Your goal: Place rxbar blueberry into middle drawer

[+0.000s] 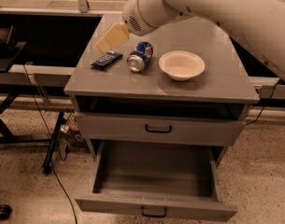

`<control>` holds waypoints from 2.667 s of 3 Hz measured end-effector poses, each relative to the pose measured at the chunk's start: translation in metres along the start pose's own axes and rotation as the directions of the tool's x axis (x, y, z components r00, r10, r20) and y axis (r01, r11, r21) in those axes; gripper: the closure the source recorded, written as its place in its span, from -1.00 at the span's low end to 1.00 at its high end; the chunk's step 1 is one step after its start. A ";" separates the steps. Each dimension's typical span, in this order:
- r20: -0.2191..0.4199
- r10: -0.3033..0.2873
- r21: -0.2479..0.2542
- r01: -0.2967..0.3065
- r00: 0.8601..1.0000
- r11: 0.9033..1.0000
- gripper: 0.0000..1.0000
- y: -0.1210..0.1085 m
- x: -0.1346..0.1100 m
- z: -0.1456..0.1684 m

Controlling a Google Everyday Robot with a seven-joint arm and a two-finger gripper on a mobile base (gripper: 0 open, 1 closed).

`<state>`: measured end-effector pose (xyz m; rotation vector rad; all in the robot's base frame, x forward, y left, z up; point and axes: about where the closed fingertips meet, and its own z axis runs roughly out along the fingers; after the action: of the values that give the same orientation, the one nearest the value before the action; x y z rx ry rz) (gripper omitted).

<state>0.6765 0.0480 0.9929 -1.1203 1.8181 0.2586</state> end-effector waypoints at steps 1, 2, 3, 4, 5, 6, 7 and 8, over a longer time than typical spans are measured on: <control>-0.004 -0.062 -0.046 0.062 0.998 0.997 -1.00 -0.009 -0.007 0.044; -0.062 -0.089 -0.120 0.081 0.994 0.989 -1.00 -0.018 -0.004 0.089; -0.134 -0.060 -0.173 0.037 0.989 0.984 -1.00 -0.021 0.017 0.117; -0.185 -0.005 -0.190 -0.031 0.983 0.981 -1.00 -0.020 0.038 0.136; -0.180 0.050 -0.203 -0.087 0.982 0.975 -1.00 -0.010 0.044 0.147; -0.145 0.080 -0.210 -0.109 0.986 0.972 -1.00 0.006 0.031 0.159; -0.148 0.092 -0.214 -0.123 0.985 0.969 -1.00 0.018 0.025 0.176; -0.167 0.109 -0.198 -0.141 0.980 0.970 -1.00 0.020 0.029 0.190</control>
Offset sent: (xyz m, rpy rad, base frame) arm 0.1038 0.0654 -0.0676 -0.1799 0.1643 0.1984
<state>0.7727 0.1548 0.8644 -1.1989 2.0399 0.4573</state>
